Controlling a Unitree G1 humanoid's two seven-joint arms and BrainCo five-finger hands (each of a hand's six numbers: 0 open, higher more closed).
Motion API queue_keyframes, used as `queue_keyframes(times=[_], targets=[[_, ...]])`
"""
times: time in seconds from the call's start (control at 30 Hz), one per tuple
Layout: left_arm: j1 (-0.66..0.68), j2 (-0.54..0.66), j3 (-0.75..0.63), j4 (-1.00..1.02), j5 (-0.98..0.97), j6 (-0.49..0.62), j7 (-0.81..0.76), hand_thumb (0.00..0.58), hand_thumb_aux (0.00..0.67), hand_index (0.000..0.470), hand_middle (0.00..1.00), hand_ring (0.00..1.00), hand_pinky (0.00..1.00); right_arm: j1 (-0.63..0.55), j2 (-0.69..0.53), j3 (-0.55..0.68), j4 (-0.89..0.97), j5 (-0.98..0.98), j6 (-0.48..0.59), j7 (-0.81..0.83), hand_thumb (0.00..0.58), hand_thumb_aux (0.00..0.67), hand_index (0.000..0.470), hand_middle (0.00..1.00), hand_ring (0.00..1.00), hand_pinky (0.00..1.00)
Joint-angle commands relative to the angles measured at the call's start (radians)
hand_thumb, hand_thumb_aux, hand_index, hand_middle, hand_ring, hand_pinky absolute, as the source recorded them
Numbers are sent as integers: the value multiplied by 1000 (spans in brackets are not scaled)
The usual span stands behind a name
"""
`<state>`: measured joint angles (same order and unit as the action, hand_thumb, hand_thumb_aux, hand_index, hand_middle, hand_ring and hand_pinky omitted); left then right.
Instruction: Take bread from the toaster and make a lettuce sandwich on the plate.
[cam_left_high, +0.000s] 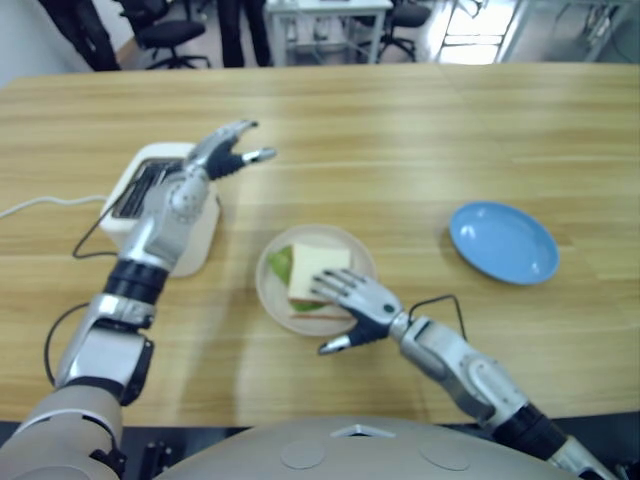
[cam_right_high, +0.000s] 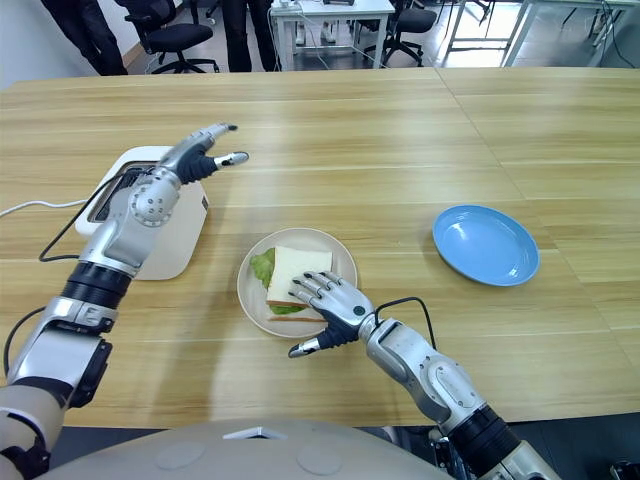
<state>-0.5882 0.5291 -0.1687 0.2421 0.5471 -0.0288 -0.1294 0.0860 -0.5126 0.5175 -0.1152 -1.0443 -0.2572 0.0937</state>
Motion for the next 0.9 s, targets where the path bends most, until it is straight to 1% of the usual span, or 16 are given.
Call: queue_keyframes(times=[0.03,0.13,0.23,0.27,0.3,0.33,0.4,0.47,0.57,0.6,0.63,0.7,0.73,0.77,0.83,0.9], targets=[[77,-27,46,-101,-147,12,-101,0,0,0,0,0,0,50,-26,41,105,6,-2,36,0,0,0,0,0,0],[168,-55,90,-196,-352,46,-253,0,0,0,0,0,0,39,-23,-21,17,31,-36,-83,0,0,0,0,0,0],[259,-48,126,-298,-491,80,-353,0,0,0,0,0,0,39,2,-117,-117,116,-102,-223,0,0,0,0,0,0],[289,-35,138,-333,-522,90,-378,160,100,69,102,102,102,43,18,-164,-175,147,-127,-286,0,0,0,0,0,0],[315,-20,155,-365,-548,100,-400,558,539,370,643,643,643,51,40,-215,-233,182,-144,-338,0,0,0,0,0,0],[338,-1,174,-395,-572,108,-420,580,670,460,1000,1000,1000,59,54,-258,-284,233,-158,-357,0,0,0,0,0,0],[387,59,236,-459,-630,126,-475,580,670,460,1000,1000,1000,81,67,-341,-374,325,-181,-364,0,0,0,0,0,0],[444,126,298,-522,-693,140,-539,580,670,460,1000,1000,1000,101,62,-407,-430,413,-184,-331,0,0,0,0,0,0],[580,238,368,-624,-750,125,-656,580,670,460,1000,1000,1000,133,16,-466,-453,590,-141,-198,0,0,0,0,0,0],[665,292,374,-663,-731,111,-706,580,670,460,1000,1000,1000,154,-25,-459,-447,678,-103,-103,576,612,420,1000,1000,1000],[739,338,371,-695,-711,106,-747,580,670,460,1000,1000,1000,178,-65,-456,-439,732,-69,-22,580,670,460,1000,1000,1000],[869,416,345,-741,-661,103,-812,580,670,460,1000,1000,1000,239,-153,-435,-418,813,-12,134,580,670,460,1000,1000,1000],[911,437,316,-754,-642,103,-829,580,670,460,1000,1000,1000,272,-194,-420,-412,824,3,196,580,670,460,1000,1000,1000],[928,448,280,-760,-627,107,-836,580,670,460,1000,1000,1000,300,-222,-408,-409,848,27,246,580,670,460,1000,1000,1000],[910,432,181,-743,-579,114,-835,580,670,460,1000,1000,1000,338,-264,-364,-399,859,50,338,580,670,460,1000,1000,1000],[865,397,83,-712,-517,134,-823,580,670,460,1000,1000,1000,341,-261,-317,-378,859,77,391,580,670,460,1000,1000,1000]])
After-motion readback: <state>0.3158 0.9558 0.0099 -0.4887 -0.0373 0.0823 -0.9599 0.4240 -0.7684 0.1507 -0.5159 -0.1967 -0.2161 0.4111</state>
